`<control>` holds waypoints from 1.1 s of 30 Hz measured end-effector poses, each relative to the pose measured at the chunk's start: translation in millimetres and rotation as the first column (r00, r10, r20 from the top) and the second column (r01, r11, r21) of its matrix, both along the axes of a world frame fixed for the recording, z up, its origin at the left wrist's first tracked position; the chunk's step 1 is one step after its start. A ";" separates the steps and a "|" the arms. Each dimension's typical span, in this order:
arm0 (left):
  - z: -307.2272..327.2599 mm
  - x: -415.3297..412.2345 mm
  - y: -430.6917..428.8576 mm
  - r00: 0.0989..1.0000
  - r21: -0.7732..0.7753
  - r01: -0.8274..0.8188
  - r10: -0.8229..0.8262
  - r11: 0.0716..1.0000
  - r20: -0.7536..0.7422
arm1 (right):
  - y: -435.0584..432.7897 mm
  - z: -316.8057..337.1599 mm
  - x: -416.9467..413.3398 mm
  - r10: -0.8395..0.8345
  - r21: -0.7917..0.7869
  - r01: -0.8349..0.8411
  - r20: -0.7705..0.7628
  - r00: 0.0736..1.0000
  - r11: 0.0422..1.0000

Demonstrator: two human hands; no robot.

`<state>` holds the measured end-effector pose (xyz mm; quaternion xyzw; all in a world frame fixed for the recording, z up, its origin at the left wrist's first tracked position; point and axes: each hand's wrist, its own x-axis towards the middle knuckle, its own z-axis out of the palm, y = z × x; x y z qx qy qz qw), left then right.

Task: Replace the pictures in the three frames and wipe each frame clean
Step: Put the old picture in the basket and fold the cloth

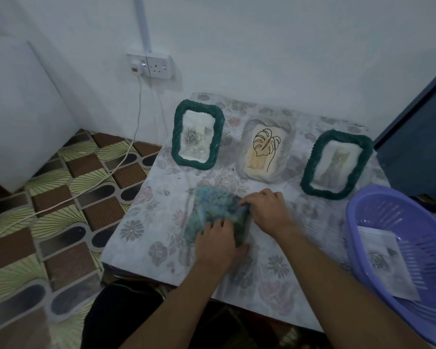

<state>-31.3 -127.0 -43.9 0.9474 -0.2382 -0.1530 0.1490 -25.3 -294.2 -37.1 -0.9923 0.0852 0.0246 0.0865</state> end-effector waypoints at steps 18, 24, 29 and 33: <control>-4.8 13.6 61.8 0.897 -0.178 0.413 -0.366 0.893 0.248 | -3.6 -3.9 -77.6 0.194 0.341 -0.210 0.079 0.978 0.917; 10.0 15.6 65.6 0.969 -0.472 0.036 -0.147 0.881 -0.201 | 6.0 4.4 -86.6 -0.064 0.650 0.086 -0.058 0.996 0.755; 7.3 25.5 50.0 0.943 -0.454 -0.257 0.118 0.853 -0.311 | 11.1 7.5 -78.6 -0.273 0.764 0.255 -0.107 0.956 0.593; 0.4 25.7 41.3 0.948 -0.448 -0.308 0.230 0.840 -0.220 | 12.7 2.6 -71.3 -0.345 0.717 0.343 -0.151 0.926 0.607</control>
